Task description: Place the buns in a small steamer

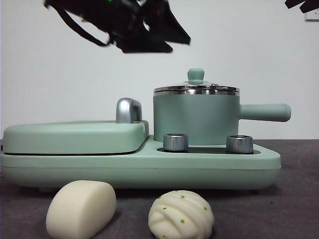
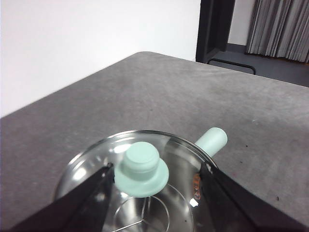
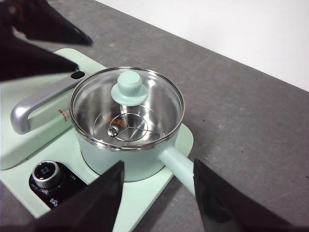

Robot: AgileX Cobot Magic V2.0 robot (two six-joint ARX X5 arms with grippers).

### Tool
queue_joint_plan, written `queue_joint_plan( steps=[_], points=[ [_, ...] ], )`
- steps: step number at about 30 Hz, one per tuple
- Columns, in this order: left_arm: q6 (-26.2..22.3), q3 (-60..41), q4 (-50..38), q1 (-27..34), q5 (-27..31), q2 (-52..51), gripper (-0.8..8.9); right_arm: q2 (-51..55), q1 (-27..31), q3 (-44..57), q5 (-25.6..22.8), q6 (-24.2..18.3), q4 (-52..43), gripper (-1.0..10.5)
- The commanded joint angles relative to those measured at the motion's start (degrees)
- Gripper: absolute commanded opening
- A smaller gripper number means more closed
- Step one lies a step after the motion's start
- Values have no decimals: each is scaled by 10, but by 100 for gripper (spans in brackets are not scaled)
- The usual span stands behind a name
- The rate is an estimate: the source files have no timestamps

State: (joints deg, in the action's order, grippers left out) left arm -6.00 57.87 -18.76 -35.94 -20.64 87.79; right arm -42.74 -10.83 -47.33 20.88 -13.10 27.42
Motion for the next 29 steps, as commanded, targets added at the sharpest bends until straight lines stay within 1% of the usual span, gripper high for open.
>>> queue_joint_plan(
  steps=[1, 5, 15, 29],
  points=[
    [10, 26, -15, -10, 6, 28, 277, -2, -2, -8, 1, 11, -3, 230],
    [9, 50, -20, -16, 32, 58, 279, -2, -2, -8, 1, 11, -3, 230],
    [9, 128, -15, -18, 31, 131, 280, -3, -2, -8, 1, 11, -3, 230],
    [9, 131, 16, -19, 31, 158, 280, -3, -2, -8, 1, 11, -3, 230]
  ],
)
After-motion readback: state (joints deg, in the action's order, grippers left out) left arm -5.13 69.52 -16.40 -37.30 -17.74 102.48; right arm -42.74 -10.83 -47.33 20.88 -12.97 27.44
